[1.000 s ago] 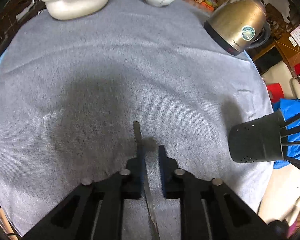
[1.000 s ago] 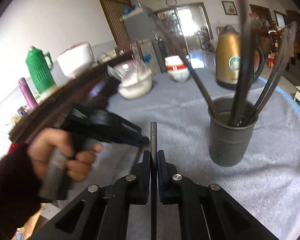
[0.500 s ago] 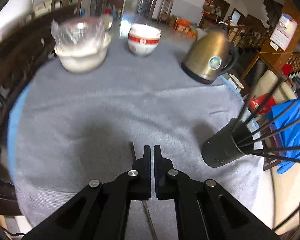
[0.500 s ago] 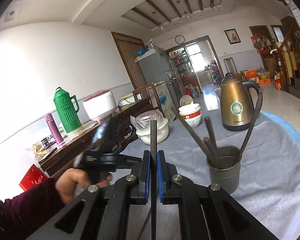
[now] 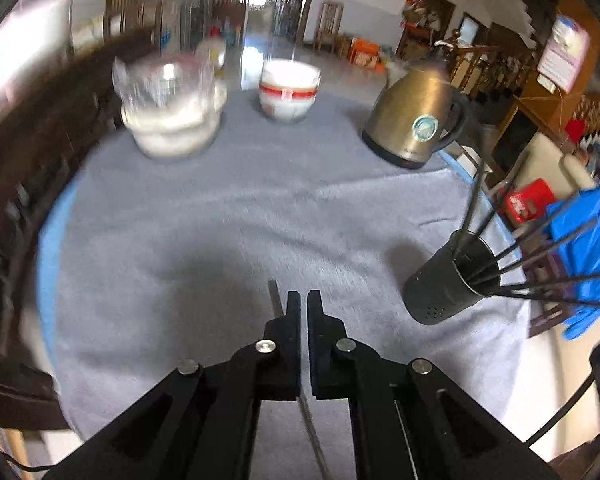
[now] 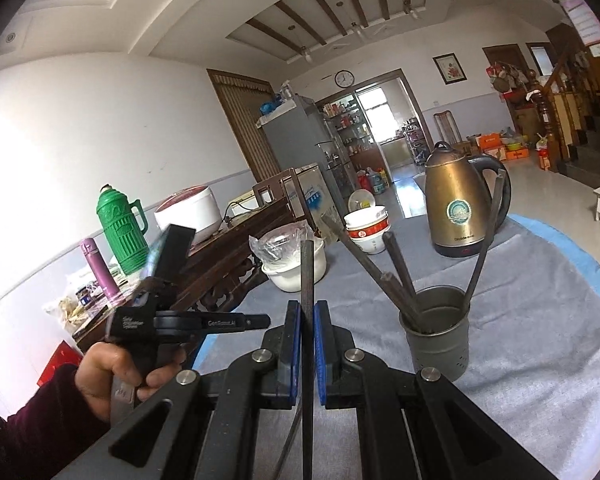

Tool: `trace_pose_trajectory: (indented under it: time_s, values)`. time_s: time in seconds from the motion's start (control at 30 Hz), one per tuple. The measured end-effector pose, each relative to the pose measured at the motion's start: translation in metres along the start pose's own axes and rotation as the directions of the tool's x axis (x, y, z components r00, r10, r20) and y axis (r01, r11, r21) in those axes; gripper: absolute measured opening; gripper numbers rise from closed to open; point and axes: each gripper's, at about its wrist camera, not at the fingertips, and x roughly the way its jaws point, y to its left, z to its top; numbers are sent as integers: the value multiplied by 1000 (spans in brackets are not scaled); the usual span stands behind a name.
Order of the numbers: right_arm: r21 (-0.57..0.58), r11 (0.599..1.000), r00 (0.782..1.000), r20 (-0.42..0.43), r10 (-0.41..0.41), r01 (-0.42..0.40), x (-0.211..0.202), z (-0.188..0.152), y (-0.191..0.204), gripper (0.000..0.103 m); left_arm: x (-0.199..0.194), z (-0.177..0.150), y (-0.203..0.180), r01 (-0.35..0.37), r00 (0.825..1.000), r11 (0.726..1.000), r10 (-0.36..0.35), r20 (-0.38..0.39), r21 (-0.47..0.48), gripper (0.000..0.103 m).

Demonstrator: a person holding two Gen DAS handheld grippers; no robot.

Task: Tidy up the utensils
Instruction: 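Lift both held chopsticks and carry them over the gray holder cup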

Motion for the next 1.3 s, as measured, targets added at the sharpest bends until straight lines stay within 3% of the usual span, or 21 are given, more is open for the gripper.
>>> trace_pose_trajectory:
  time_s: [0.13, 0.3, 0.53, 0.6, 0.67, 0.73, 0.87, 0.97, 1.07, 1.17, 1.3]
  values:
    - [5, 1000, 1000, 20, -8, 7, -6, 5, -4, 7, 34, 11, 20, 33, 994, 995, -43, -104, -99, 30]
    - [10, 1000, 998, 62, -19, 18, -20, 17, -11, 7, 83, 21, 20, -18, 976, 991, -11, -219, -130, 34]
    - [29, 997, 984, 165, -73, 70, -51, 42, -33, 7, 127, 13, 18, -103, 954, 986, 61, -292, -131, 34]
    - [30, 995, 974, 204, -97, 93, -58, 52, -38, 7, 133, 10, 14, -102, 953, 988, 64, -295, -113, 27]
    - [28, 992, 957, 261, -124, 121, -64, 65, -42, 7, 133, 10, 9, -115, 958, 990, 91, -271, -76, 8]
    - [16, 988, 938, 313, -152, 155, -66, 75, -43, 7, 134, 8, 6, -106, 959, 992, 84, -272, -67, 7]
    - [-24, 970, 897, 387, -212, 240, -56, 89, -41, 7, 107, 7, -8, -89, 979, 996, 84, -186, -21, 6]
    - [-24, 964, 877, 423, -230, 264, -45, 98, -42, 7, 58, 7, -21, -28, 996, 1000, 29, -87, 5, 6]
    - [-29, 953, 846, 470, -253, 301, -35, 105, -39, 7, 2, 8, -35, 23, 999, 999, -24, 23, 40, 6]
    - [-35, 941, 820, 502, -274, 335, -21, 111, -36, 7, -52, 15, -54, 72, 987, 994, -82, 140, 77, 6]
    - [-42, 927, 805, 512, -300, 373, 5, 112, -34, 7, -106, 30, -68, 142, 949, 982, -170, 264, 123, 6]
